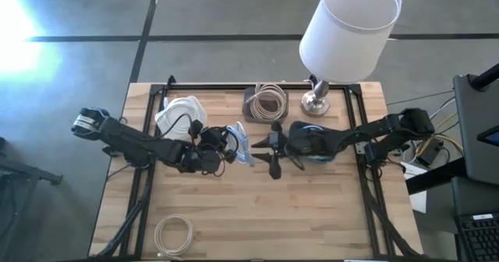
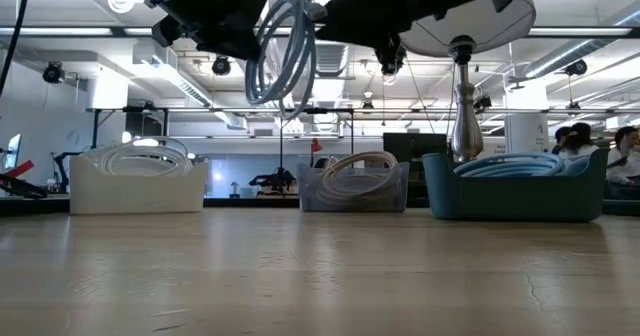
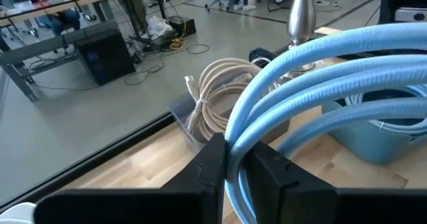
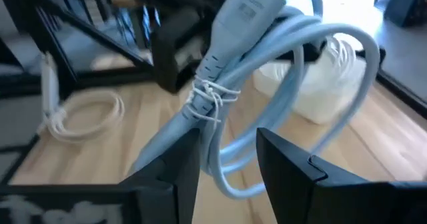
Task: Pick & Place USB Port
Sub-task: Put the blue charger cable into the blue bin
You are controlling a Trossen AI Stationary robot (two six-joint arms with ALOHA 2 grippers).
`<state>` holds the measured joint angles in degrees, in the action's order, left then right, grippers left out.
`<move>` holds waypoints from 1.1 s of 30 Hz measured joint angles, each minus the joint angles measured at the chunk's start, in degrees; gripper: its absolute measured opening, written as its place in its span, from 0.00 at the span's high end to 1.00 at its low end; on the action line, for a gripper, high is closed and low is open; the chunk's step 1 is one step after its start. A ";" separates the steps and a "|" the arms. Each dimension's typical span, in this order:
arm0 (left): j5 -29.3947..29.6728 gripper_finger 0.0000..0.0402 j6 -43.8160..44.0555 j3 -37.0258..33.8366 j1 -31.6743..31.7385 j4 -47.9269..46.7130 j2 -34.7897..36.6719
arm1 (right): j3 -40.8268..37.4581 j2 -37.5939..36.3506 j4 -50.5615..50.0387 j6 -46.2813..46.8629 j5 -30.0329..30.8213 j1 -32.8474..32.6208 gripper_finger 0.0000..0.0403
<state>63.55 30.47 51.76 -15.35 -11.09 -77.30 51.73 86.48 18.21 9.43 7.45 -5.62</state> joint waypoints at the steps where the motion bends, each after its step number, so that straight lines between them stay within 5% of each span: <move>1: 0.00 0.89 -0.04 -0.22 0.00 -0.01 0.01 | 0.86 0.12 -2.51 -0.02 0.04 0.06 0.64; 7: 0.05 0.89 0.18 -1.90 0.02 0.05 0.01 | 4.94 -0.61 -15.00 0.13 0.19 0.04 0.60; 18: 3.32 0.89 1.12 -2.51 0.02 1.61 0.01 | 10.52 1.60 -14.74 3.63 0.26 0.28 0.54; 26: 3.31 0.89 1.06 -2.51 -0.24 3.14 0.05 | 16.30 7.28 -16.28 -0.68 8.54 0.28 0.54; 33: 3.10 0.89 0.53 -2.51 -0.35 2.87 0.07 | 18.44 9.00 -18.73 -5.04 9.11 0.28 0.64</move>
<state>66.65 31.00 49.25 -15.70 -8.22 -77.23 70.17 95.48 -0.52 4.39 16.56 -5.34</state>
